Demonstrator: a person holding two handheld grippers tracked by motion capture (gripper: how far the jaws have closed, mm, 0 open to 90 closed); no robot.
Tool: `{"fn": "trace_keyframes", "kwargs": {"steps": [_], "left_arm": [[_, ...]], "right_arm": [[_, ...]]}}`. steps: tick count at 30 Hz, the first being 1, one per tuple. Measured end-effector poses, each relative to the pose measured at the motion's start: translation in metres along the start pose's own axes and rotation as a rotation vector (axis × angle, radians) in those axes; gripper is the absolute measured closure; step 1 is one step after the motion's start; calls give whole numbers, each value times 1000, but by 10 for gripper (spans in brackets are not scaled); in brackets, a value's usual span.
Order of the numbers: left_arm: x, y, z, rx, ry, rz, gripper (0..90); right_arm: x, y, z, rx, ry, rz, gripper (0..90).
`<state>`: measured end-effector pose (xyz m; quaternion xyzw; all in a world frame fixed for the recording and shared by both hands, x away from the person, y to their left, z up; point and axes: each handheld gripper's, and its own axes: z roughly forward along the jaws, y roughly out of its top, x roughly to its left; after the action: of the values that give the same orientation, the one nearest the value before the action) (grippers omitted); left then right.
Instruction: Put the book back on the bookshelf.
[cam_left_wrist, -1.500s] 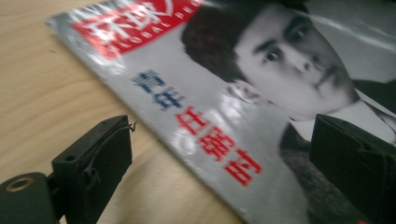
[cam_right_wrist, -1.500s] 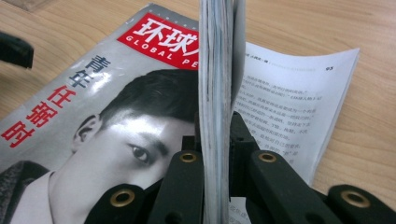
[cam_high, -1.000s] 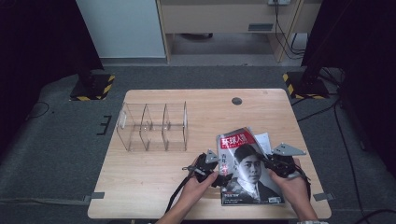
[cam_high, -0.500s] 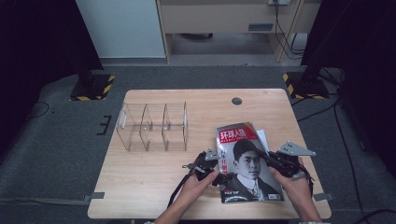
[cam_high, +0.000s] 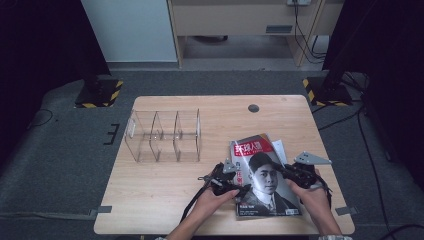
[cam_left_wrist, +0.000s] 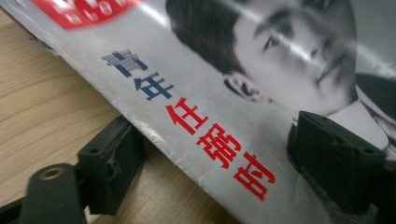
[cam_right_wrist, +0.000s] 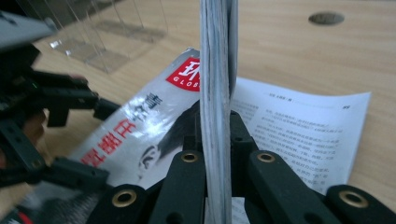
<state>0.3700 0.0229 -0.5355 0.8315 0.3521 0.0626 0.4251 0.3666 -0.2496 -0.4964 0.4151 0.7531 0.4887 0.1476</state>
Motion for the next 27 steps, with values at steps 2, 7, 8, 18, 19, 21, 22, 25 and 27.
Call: {"fn": "trace_keyframes", "kwargs": {"steps": [2,7,8,18,19,21,22,25,27], "left_arm": [[1,0,-1,-2,-2,-3,190],[0,-1,-2,0,-3,-8,194],[0,-1,-2,1,-2,-2,199],[-2,-1,-1,1,9,7,210],[-2,-1,-1,1,8,7,210],[-2,-2,-1,1,8,7,210],[-2,-2,-1,1,8,7,211],[-2,-2,-1,1,9,7,212],[-2,-2,-1,-1,10,1,210]], "right_arm": [[0,-4,7,45,3,-3,875],[0,-7,10,52,39,11,875],[0,-8,10,53,40,12,874],[-8,-18,19,160,-119,-24,511],[-11,-20,20,176,-151,-18,420],[-12,-20,20,174,-172,-19,381],[-14,-21,19,170,-188,-18,361],[-19,-22,17,174,-208,7,323],[-21,-24,16,177,-208,23,317]]}}
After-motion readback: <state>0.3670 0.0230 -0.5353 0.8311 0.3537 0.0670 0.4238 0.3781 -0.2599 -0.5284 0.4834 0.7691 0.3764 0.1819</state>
